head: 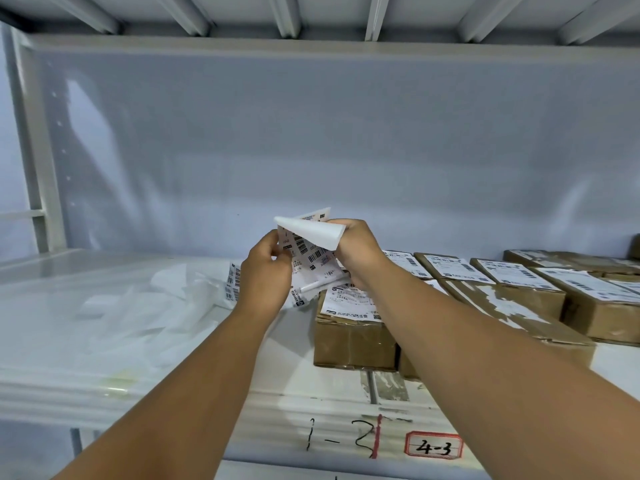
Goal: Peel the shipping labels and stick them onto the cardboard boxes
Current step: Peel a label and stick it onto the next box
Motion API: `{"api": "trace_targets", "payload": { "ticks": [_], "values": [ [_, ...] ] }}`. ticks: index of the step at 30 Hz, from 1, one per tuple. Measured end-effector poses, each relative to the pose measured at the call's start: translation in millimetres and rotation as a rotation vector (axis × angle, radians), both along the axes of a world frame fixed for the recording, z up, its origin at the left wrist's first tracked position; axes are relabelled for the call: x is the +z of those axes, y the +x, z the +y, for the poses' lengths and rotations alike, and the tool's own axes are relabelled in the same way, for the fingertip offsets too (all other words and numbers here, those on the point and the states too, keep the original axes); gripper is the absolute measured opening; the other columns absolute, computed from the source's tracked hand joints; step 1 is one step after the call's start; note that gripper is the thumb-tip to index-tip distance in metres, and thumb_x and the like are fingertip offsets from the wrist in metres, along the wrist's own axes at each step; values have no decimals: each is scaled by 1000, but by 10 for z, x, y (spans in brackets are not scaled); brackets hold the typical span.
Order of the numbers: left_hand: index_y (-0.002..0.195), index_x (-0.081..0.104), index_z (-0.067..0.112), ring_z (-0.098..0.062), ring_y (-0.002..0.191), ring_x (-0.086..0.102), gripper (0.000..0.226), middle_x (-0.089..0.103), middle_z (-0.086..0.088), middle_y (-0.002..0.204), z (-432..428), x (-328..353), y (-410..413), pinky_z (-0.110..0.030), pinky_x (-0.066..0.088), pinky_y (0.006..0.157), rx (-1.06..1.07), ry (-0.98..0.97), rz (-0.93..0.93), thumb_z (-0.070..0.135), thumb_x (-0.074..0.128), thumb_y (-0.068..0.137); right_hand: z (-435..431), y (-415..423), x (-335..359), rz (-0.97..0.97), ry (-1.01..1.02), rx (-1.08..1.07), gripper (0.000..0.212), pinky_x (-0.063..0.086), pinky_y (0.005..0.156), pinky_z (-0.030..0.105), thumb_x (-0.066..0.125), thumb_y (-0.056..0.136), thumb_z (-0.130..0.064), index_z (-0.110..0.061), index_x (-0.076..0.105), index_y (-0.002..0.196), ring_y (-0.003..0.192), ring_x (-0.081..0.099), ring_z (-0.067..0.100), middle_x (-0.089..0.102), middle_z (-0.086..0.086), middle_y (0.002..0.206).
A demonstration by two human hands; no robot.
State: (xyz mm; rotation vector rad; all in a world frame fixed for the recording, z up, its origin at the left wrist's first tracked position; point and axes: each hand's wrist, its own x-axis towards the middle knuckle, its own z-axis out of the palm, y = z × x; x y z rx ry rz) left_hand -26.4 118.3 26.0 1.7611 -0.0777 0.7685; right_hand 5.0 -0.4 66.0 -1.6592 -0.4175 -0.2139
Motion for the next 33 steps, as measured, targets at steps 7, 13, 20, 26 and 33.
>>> {"api": "trace_targets", "payload": {
  "ticks": [7, 13, 20, 26, 33],
  "values": [
    [86, 59, 6, -40, 77, 59, 32, 64, -18, 81, 61, -14, 96, -45, 51, 75, 30, -145, -8, 31, 42, 96, 26, -20, -11, 53, -17, 32, 11, 44, 43, 16, 64, 84, 1, -5, 67, 94, 58, 61, 14, 65, 8, 75],
    [68, 50, 7, -30, 70, 51, 32, 55, -8, 67, 168, -57, 148, -38, 43, 65, 285, -314, 74, 21, 42, 97, -1, -37, 52, 61, 35, -22, 35, 43, 77, 38, 45, 86, 9, -15, 60, 66, 73, 54, 20, 60, 3, 73],
    [98, 29, 17, -32, 76, 51, 33, 51, -9, 82, 118, -23, 94, -40, 41, 64, 432, -270, -1, -10, 25, 79, -17, 62, 32, 70, 139, -137, 21, 45, 74, 27, 52, 91, 0, -19, 58, 99, 77, 55, 10, 62, -3, 88],
    [85, 64, 2, -22, 82, 44, 28, 43, -7, 103, 113, -168, 197, -21, 29, 63, 486, 279, 42, -13, 40, 82, -38, 176, -35, 61, 204, -304, 17, 52, 66, 29, 53, 92, -8, -21, 49, 103, 68, 62, 14, 64, 2, 102],
    [110, 64, 12, -33, 135, 18, 31, 16, -15, 148, 124, -265, 155, -34, 27, 105, 444, 562, 279, 4, 63, 80, -36, 133, -27, 70, 77, -271, 19, 45, 60, 27, 44, 99, -16, -15, 62, 103, 57, 58, 10, 65, -1, 85]
  ]
}}
